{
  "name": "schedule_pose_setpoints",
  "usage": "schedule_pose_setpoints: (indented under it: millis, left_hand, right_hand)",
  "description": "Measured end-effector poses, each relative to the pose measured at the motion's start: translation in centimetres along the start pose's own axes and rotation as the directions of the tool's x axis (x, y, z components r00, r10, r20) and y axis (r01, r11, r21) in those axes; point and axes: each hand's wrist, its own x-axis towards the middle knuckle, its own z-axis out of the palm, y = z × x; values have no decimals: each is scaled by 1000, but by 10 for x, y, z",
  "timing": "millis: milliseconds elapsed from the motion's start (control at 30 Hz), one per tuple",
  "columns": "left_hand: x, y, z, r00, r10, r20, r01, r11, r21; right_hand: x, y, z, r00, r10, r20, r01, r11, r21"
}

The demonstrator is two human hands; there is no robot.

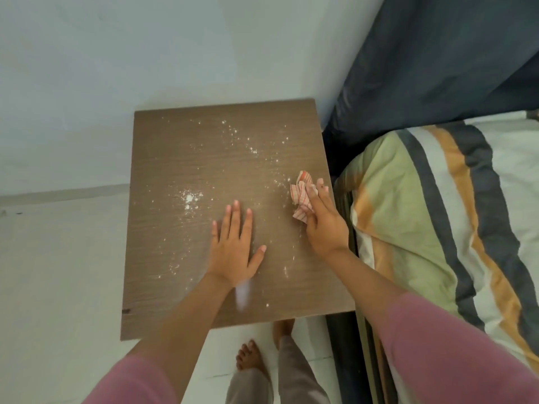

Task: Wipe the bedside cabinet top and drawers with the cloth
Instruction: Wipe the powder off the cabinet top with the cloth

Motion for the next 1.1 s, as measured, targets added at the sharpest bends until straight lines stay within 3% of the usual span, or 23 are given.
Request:
schedule_pose_setpoints:
  millis: [367, 500, 700, 833, 900, 1000, 1100]
  left_hand:
    - [154, -39, -34, 998, -64, 18, 64, 998, 15]
    - [163, -44, -23, 997, -73, 27, 73, 997, 7]
    - [164, -46, -24, 998, -55, 7, 55, 998, -32]
    - [162, -46, -25, 998, -57, 25, 58, 998, -37]
    - [163, -46, -27, 998, -58, 37, 59, 998, -30]
    - [164, -46, -28, 998, -55, 36, 55, 998, -17]
    - [164, -47, -27, 997, -63, 32, 64, 998, -6]
  right_hand:
    - [189, -3, -9, 997, -66, -43, 66, 998, 0]
    - [235, 7, 8, 995, -82, 51, 82, 997, -7]
    - [247, 20, 35, 973, -46, 224, 117, 943, -312]
    - [246, 17, 31, 965, -54, 255, 128, 951, -281]
    - [247, 18, 20, 957, -136, 257, 203, 946, -253]
    - [254, 29, 8, 894, -289, 344, 402, 856, -324]
    - [263, 37, 9, 853, -292, 433, 457, 819, -347]
